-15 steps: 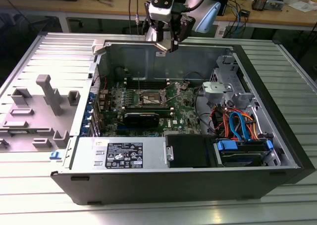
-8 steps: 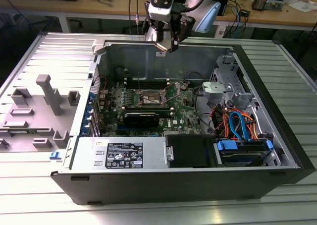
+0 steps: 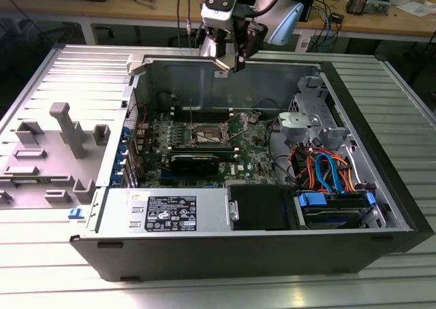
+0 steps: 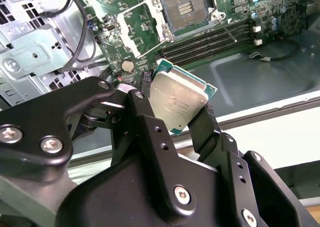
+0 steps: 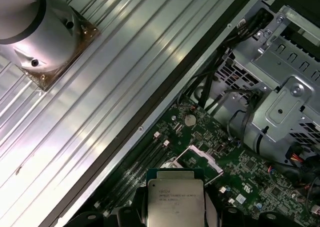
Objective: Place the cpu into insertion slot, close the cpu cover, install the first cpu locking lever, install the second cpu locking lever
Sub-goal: 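Place the cpu into insertion slot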
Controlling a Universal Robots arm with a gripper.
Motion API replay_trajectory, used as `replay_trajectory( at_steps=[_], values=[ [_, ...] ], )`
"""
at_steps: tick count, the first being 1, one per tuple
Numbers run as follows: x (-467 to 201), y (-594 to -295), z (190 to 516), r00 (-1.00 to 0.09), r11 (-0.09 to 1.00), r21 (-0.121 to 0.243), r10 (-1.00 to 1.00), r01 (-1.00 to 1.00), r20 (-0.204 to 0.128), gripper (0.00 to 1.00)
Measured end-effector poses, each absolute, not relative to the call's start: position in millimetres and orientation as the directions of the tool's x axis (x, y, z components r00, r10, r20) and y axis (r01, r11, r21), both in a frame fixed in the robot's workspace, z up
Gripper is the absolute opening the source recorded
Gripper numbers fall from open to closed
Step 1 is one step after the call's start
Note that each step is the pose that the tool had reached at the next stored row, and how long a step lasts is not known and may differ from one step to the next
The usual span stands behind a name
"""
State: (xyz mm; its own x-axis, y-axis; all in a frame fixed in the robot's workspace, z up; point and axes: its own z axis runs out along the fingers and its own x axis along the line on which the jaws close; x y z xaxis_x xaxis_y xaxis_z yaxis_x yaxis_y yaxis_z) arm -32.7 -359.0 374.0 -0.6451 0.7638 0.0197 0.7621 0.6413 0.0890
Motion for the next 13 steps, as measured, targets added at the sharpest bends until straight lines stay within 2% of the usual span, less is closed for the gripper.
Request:
replay_trajectory(
  at_steps=[13],
  values=[
    [-35.3,-359.6,373.9,-0.640,0.636,0.089,0.768,0.767,0.020,0.55]
  ],
)
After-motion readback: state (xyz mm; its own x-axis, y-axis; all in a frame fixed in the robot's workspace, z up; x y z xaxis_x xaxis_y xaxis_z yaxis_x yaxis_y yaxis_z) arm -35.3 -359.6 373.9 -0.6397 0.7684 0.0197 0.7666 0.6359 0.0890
